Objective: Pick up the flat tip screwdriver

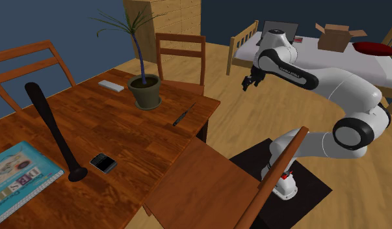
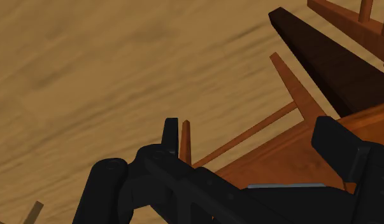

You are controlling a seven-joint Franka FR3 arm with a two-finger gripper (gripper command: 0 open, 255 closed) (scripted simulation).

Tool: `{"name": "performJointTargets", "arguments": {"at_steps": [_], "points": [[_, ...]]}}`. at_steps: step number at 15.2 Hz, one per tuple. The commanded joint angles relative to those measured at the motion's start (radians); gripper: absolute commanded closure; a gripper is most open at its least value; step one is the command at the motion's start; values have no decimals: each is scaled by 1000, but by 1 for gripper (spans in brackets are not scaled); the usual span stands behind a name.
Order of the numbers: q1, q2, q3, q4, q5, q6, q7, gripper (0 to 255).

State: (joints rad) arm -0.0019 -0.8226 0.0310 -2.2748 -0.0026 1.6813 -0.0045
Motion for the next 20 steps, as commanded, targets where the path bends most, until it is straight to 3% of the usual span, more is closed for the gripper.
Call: {"name": "performJointTargets", "arguments": {"at_steps": [1, 10, 20], "points": [[0, 0, 0, 0, 0, 0, 0, 0], [-24, 51, 237, 34, 162, -53, 423, 0], [-91, 273, 500, 226, 293, -51, 901, 0]]}}
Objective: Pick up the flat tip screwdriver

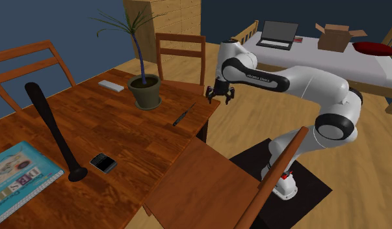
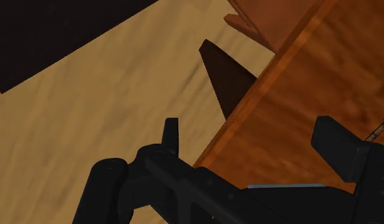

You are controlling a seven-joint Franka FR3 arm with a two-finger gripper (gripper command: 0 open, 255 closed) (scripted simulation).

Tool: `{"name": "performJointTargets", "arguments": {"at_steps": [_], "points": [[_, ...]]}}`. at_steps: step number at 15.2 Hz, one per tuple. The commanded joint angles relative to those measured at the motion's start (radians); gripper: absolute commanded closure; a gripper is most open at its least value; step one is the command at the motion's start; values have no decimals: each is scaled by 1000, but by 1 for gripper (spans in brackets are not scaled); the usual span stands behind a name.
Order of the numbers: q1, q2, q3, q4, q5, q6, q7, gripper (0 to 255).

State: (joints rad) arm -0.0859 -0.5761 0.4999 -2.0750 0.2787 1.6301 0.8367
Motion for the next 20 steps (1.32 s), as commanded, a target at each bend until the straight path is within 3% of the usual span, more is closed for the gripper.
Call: {"name": "performJointTargets", "arguments": {"at_steps": [1, 8, 11, 13, 20], "points": [[-17, 58, 59, 53, 17, 3, 109, 0], [-94, 333, 271, 279, -23, 39, 480, 0], [-105, 497, 366, 398, -107, 54, 665, 0], [-84, 625, 413, 488, -191, 56, 797, 0], [-79, 617, 403, 401, -181, 138, 789, 0]]}}
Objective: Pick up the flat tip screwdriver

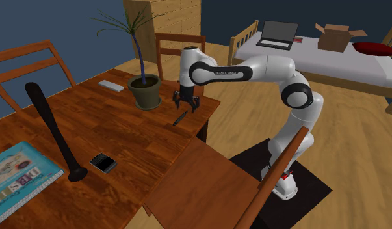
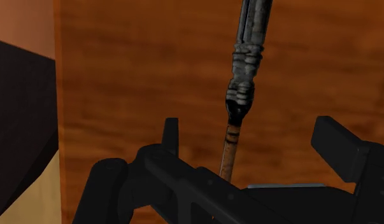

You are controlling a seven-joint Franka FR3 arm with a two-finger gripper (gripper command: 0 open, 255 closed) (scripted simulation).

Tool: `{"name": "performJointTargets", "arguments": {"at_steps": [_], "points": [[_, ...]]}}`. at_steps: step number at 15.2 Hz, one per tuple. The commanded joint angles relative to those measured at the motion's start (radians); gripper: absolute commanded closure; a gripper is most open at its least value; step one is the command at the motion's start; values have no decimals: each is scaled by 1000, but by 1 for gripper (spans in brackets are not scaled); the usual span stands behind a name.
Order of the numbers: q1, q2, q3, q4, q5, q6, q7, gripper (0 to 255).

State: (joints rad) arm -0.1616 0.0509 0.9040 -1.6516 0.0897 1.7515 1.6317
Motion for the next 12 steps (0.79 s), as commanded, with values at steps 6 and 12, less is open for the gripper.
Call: {"name": "performJointTargets", "arguments": {"at_steps": [6, 12], "points": [[-5, -15, -2, -48, 13, 38, -11, 255], [-5, -17, -2, -49, 15, 38, -12, 255]]}}
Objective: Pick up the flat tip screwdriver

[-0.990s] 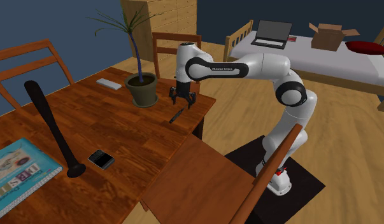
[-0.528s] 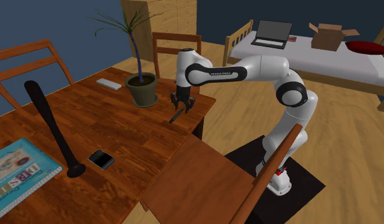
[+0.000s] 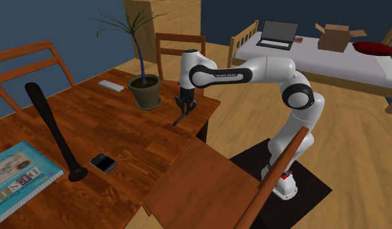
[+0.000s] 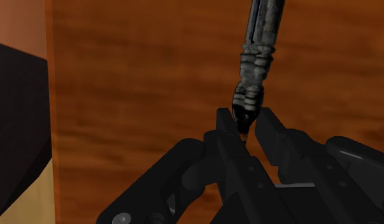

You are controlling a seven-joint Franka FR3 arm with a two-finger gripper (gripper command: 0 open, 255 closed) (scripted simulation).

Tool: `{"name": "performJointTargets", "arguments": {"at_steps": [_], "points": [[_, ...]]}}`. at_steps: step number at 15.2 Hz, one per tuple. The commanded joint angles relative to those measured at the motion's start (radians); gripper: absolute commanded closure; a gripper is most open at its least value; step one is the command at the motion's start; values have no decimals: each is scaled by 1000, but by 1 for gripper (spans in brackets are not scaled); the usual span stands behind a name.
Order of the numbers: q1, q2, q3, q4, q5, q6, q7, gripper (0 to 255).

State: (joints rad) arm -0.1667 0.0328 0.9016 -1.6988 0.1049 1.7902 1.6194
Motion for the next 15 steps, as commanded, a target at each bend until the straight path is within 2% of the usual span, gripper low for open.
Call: {"name": "performJointTargets", "arguments": {"at_steps": [1, 15], "points": [[1, 6, 1, 1, -4, -1, 2, 255], [28, 68, 13, 241, -59, -197, 57, 255]]}}
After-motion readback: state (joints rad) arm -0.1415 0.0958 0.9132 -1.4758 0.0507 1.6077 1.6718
